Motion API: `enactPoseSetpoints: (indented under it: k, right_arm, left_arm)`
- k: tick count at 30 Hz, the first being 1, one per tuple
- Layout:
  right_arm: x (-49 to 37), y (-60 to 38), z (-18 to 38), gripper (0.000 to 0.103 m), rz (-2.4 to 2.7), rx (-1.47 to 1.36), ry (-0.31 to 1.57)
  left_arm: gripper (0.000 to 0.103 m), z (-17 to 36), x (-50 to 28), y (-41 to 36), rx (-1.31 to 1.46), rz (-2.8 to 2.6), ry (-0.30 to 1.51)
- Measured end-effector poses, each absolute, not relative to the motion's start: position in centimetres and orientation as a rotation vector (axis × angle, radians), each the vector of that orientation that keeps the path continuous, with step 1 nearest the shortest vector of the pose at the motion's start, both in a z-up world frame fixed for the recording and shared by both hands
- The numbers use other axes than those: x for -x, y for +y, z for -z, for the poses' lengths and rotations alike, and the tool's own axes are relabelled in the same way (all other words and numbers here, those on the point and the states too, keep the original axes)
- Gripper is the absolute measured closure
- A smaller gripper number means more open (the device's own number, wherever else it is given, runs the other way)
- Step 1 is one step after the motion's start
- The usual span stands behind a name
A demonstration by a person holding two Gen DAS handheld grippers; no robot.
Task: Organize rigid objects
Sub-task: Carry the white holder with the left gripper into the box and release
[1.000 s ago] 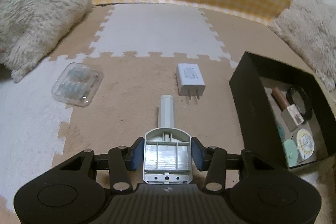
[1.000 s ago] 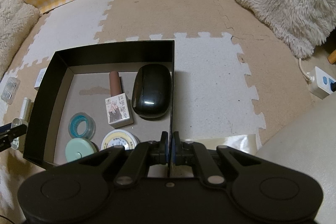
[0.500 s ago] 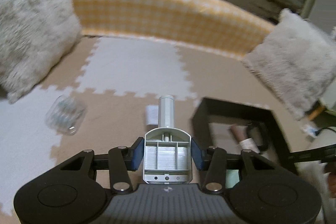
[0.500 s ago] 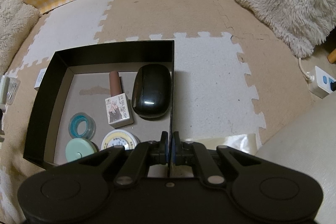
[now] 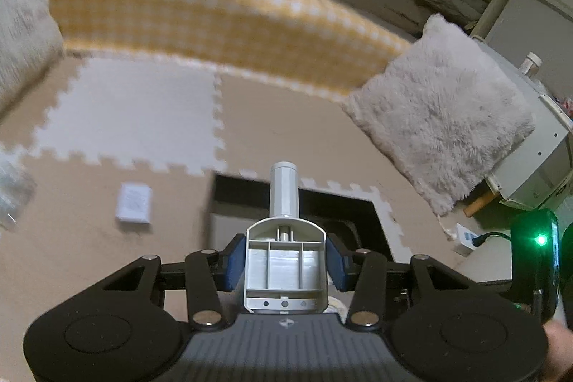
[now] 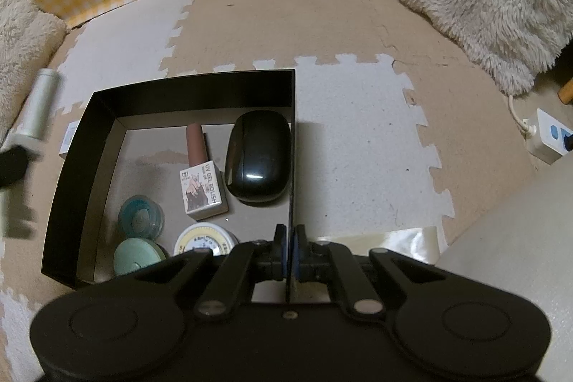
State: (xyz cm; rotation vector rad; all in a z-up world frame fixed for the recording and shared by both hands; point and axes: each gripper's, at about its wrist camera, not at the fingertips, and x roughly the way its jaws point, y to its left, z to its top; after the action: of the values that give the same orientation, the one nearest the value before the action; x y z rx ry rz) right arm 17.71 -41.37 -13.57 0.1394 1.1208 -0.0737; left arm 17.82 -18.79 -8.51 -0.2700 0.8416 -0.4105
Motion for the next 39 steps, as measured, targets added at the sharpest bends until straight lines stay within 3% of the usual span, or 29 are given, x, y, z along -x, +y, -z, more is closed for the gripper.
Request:
enactPoseSetpoints:
  k: [12,22,26,39]
  right_arm:
    - [-17.8,-41.6,13.6,0.099,0.076,-0.151,1.117]
    - [-17.8,-41.6,13.6,0.099,0.08,-0.161,1.118]
    - [-17.8,-41.5,13.6,0.099,0.083,-0.154,1.12]
    - [-17.8,-41.6,13.6,0.099,0.08,-0.157,1.122]
  left_arm:
    - [0.055,13.7,-21.1,-22.0,0.406,0.247,0.941]
    - [0.052,13.7,-21.7,-22.6,0.327,0.269,0.96]
    - [0.032,13.1,-20.9,-22.8,0.262,0.29,0.961]
    - [0.017,11.9,-18.7,-23.0,0.165,0.377,0.989]
